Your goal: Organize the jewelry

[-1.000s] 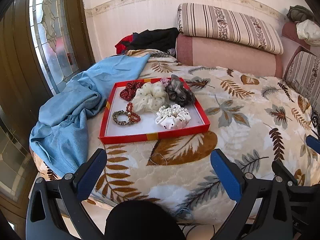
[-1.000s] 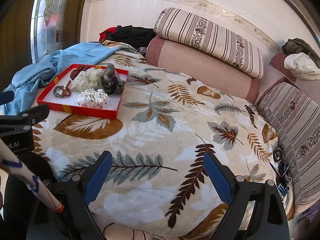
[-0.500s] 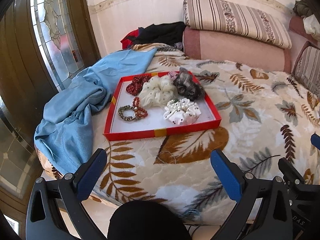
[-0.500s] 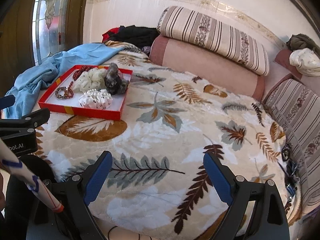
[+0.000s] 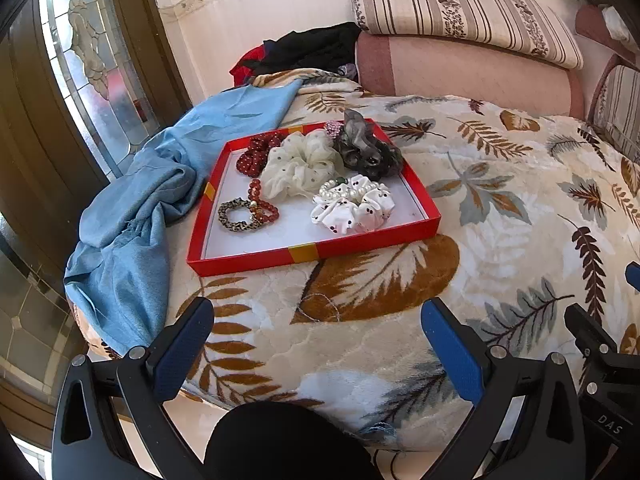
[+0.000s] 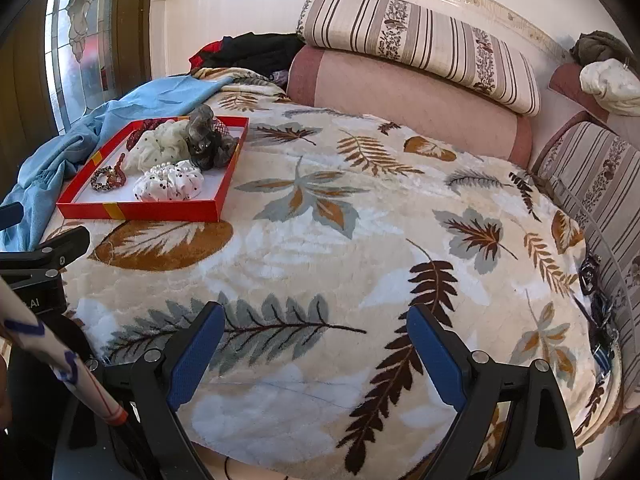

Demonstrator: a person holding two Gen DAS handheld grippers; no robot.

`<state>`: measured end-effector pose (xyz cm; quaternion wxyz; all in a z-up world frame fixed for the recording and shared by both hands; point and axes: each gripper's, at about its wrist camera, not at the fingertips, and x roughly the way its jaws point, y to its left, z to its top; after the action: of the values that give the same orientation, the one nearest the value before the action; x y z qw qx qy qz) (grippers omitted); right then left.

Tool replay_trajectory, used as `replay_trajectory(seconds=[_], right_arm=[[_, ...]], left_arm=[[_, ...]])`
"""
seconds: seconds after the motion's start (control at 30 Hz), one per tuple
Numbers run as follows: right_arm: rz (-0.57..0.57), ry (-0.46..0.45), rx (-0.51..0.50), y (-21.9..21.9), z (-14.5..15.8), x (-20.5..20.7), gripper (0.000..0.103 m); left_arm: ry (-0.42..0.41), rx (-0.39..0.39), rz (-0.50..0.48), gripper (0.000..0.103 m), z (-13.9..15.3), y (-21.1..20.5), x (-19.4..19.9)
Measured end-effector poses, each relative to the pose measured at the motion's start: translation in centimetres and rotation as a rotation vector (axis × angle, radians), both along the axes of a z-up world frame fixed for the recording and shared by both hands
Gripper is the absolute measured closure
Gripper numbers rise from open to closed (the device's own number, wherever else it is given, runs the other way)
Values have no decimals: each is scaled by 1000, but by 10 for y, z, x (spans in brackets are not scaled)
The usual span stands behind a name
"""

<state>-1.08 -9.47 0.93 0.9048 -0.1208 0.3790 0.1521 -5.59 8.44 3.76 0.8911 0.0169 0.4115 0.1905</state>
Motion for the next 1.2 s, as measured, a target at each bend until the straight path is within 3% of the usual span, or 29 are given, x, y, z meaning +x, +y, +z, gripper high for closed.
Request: replay_trajectory(seconds=[1.2], right_arm=[[-54,15,61,-28,-2,6,8]], left_arm=[[26,-16,-58,0,4,-21,3]])
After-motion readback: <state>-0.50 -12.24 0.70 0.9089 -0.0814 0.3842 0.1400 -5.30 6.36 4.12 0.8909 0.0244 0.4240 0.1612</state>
